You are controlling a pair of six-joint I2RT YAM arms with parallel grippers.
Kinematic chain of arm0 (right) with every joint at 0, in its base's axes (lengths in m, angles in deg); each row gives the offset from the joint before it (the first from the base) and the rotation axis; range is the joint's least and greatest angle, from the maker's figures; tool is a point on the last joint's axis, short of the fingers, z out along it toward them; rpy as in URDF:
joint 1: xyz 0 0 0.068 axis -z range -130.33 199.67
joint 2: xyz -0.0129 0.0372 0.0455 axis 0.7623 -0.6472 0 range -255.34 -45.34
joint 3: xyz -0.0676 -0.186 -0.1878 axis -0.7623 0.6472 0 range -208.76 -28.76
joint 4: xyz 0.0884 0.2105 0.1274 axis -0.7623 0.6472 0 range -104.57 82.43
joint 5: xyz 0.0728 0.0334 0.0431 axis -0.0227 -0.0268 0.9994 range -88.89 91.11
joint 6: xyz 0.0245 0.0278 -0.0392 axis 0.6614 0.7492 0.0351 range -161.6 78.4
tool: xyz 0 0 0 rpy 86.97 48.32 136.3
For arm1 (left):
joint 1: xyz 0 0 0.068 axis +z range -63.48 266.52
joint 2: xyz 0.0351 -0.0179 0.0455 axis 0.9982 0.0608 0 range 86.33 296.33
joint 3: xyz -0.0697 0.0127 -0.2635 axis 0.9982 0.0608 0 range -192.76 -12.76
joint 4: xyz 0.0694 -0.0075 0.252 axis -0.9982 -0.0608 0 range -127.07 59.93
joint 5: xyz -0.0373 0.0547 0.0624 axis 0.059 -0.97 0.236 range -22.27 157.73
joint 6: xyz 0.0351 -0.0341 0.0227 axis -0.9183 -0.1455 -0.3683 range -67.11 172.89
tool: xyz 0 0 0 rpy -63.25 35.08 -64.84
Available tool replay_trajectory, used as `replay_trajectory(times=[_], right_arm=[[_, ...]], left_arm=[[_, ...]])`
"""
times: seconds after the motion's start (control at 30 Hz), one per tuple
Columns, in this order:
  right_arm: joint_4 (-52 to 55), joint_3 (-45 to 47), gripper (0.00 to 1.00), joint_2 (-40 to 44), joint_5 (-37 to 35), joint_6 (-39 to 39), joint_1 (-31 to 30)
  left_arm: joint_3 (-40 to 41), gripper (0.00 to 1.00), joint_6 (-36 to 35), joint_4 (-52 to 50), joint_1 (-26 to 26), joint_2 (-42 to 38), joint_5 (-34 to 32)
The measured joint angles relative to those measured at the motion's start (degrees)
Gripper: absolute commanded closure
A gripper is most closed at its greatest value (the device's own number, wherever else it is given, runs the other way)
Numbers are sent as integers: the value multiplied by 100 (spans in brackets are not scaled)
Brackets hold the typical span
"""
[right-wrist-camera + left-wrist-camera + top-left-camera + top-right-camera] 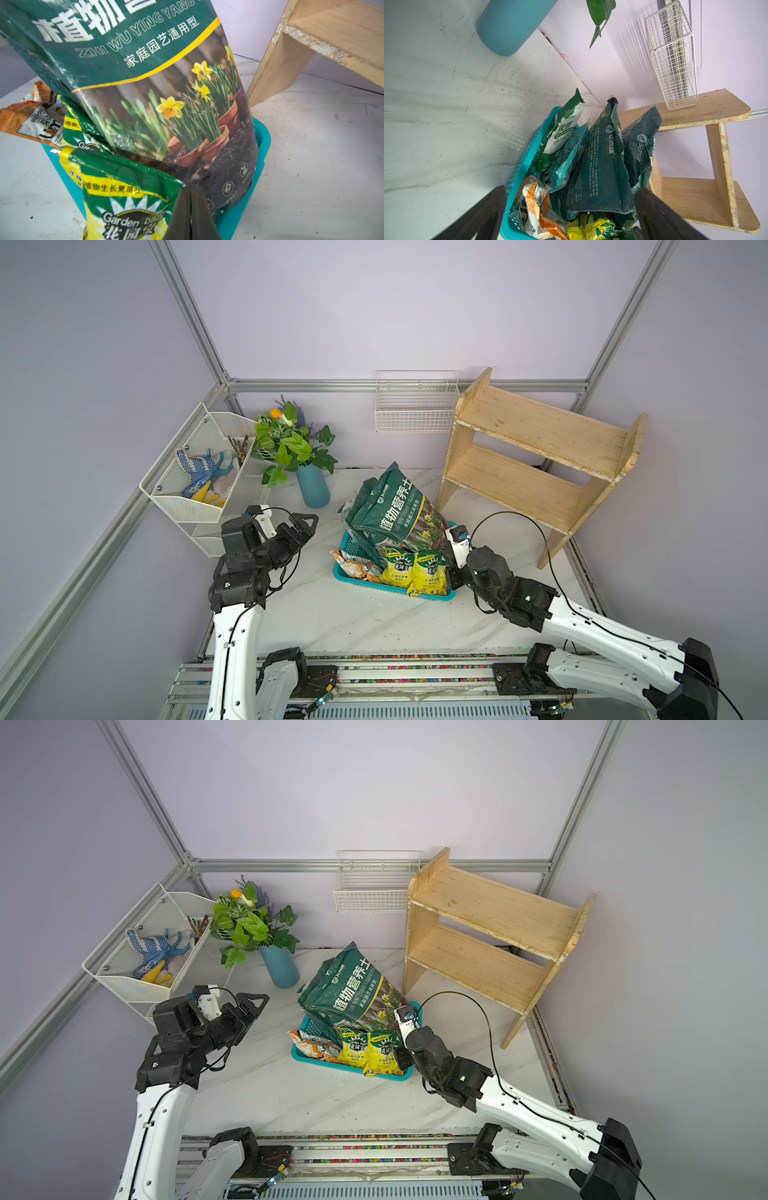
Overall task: Take down the fertilizer bag from the shelf
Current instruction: Place the fertilizer bag in the storage box.
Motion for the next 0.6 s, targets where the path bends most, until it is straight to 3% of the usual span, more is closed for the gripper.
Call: replay_trajectory(times=[0.43,0.6], right_arm=[[11,549,100,688,-522,144,-2],[15,551,100,765,-367,114,-15]], left_arm=[[50,0,0,11,0,-28,-17],[61,0,0,20,0,-31,-28]])
